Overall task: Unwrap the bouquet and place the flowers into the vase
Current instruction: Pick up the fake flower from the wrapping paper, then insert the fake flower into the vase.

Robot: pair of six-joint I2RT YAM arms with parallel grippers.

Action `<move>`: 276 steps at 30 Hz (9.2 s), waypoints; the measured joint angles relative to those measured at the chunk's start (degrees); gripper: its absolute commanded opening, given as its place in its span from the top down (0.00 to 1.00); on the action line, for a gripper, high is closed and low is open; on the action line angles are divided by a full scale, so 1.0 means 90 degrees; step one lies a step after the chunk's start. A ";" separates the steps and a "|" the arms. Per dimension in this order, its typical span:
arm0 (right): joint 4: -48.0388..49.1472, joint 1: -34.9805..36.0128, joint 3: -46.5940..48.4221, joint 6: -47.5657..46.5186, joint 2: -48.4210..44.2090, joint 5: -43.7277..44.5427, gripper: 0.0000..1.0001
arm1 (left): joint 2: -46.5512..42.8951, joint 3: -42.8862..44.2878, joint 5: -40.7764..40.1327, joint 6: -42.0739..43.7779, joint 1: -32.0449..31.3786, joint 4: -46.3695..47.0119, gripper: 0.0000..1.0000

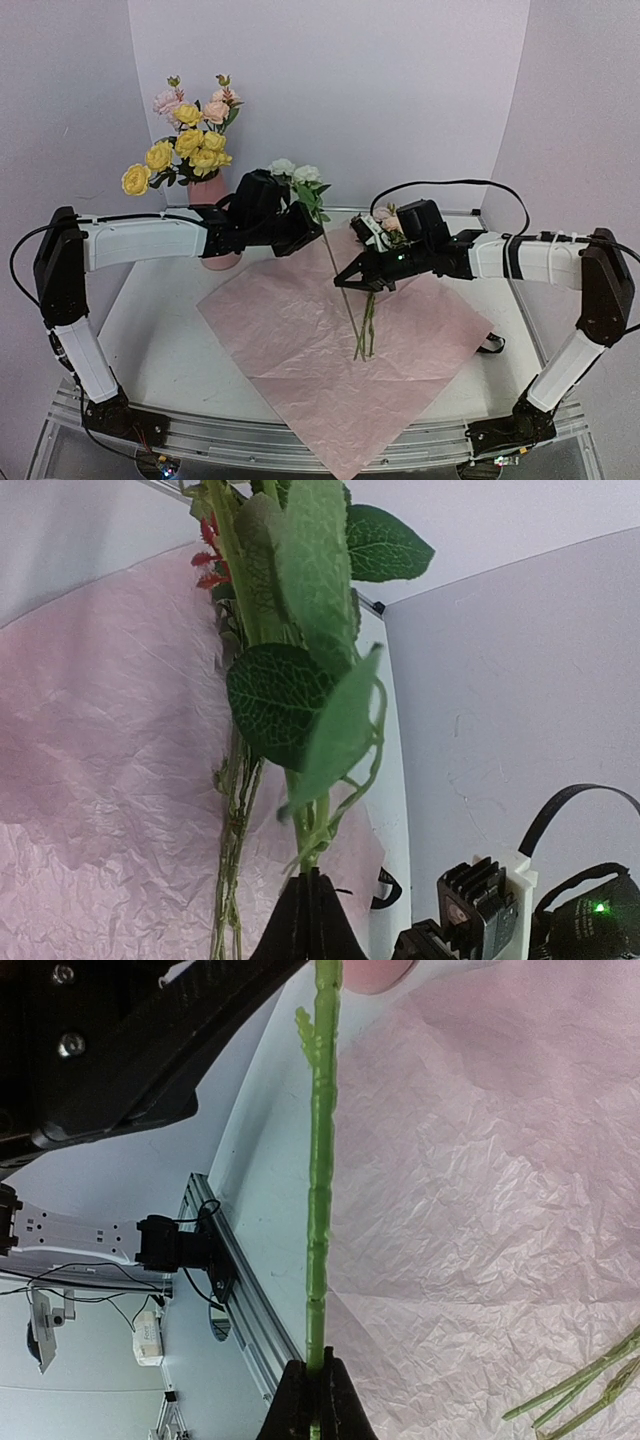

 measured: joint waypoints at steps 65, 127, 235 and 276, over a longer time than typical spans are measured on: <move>0.0218 -0.0004 -0.0022 0.0101 -0.0011 0.0169 0.47 | -0.1079 0.0982 -0.1006 0.5805 0.0344 -0.1863 1.00; 0.0187 -0.0004 0.0905 0.0124 0.0897 -0.0330 0.47 | -0.3008 0.2783 -0.5327 0.8223 0.0366 0.1094 1.00; -0.0169 -0.0467 0.1797 -0.0274 0.1451 -0.0549 0.47 | -0.2032 0.1567 -0.1269 0.5245 0.3734 -0.0917 0.27; -0.0172 -0.0509 0.1510 -0.0370 0.1376 -0.0670 0.47 | -0.0533 0.2963 -0.0770 0.4433 0.3781 -0.1845 0.77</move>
